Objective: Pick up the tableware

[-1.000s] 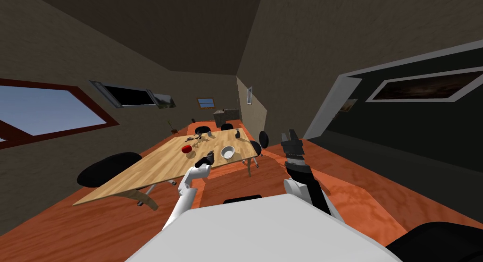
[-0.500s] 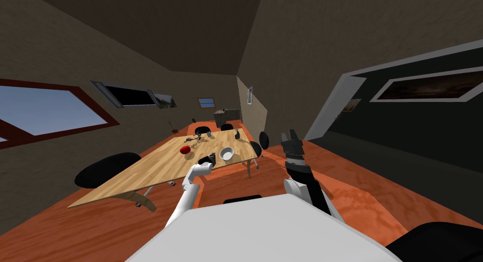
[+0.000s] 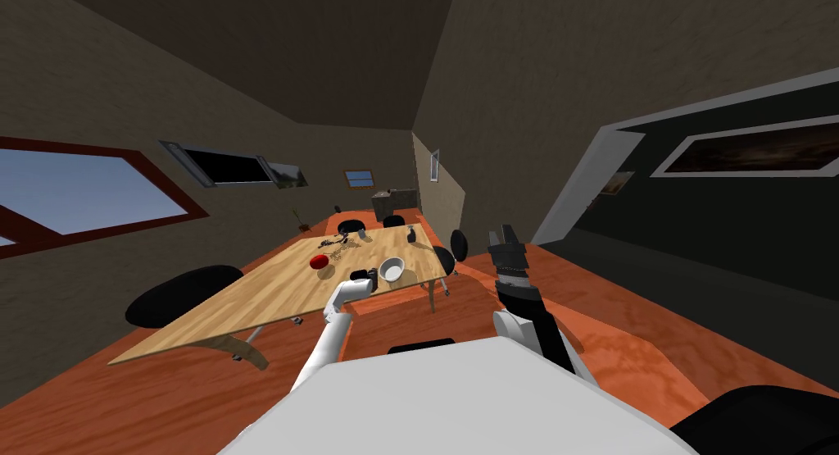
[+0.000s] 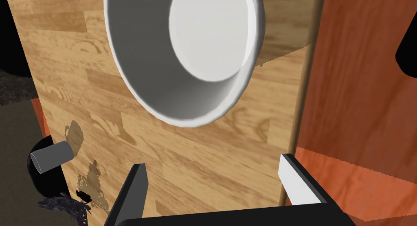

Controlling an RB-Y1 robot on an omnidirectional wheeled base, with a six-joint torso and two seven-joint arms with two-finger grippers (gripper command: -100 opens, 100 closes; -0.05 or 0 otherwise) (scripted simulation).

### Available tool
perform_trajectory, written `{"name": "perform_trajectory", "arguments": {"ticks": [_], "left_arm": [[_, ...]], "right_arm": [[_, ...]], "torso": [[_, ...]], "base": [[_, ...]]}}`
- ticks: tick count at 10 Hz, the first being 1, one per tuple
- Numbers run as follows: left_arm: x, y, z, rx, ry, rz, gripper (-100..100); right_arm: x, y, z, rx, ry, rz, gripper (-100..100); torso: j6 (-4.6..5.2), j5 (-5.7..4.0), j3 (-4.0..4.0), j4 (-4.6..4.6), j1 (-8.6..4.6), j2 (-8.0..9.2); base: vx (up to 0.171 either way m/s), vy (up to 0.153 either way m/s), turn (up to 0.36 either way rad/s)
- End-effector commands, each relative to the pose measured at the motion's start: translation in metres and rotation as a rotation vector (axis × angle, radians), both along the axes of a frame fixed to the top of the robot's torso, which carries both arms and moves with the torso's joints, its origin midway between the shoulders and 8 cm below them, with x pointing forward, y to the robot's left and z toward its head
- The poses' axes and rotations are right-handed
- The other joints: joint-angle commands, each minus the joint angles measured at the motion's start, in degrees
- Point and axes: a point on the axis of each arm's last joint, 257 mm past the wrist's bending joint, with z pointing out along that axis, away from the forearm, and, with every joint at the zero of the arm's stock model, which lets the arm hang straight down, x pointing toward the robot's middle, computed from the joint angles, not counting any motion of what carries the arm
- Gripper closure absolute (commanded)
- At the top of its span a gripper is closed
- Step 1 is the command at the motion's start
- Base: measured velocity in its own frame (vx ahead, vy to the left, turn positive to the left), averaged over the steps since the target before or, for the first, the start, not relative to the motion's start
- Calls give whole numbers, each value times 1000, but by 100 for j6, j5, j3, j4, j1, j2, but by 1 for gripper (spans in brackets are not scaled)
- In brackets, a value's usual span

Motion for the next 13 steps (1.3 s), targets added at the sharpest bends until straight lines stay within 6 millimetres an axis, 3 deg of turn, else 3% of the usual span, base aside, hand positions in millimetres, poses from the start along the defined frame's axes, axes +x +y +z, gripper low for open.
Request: {"name": "perform_trajectory", "arguments": {"ticks": [1,8,11,12,13], "left_arm": [[-3,-4,-5,-6,32,-2,-100],[-27,-38,-34,-60,241,-35,-100],[-31,-42,-37,-66,267,-40,-100],[-32,-43,-37,-67,271,-40,0],[-33,-43,-46,-67,270,-40,-100]], "right_arm": [[0,0,0,0,0,0,0],[0,0,0,0,0,0,0],[0,0,0,0,0,0,0],[0,0,0,0,0,0,0],[0,0,0,0,0,0,0]], "torso": [[0,0,0,0,0,0],[0,-1,-5,-2,-3,-8],[-1,0,-1,-1,1,0],[-1,1,4,1,8,9],[-1,2,8,3,14,15]], "base": [[41,-28,12],[59,-44,24],[40,-32,11],[0,0,0],[22,1,-7]]}}
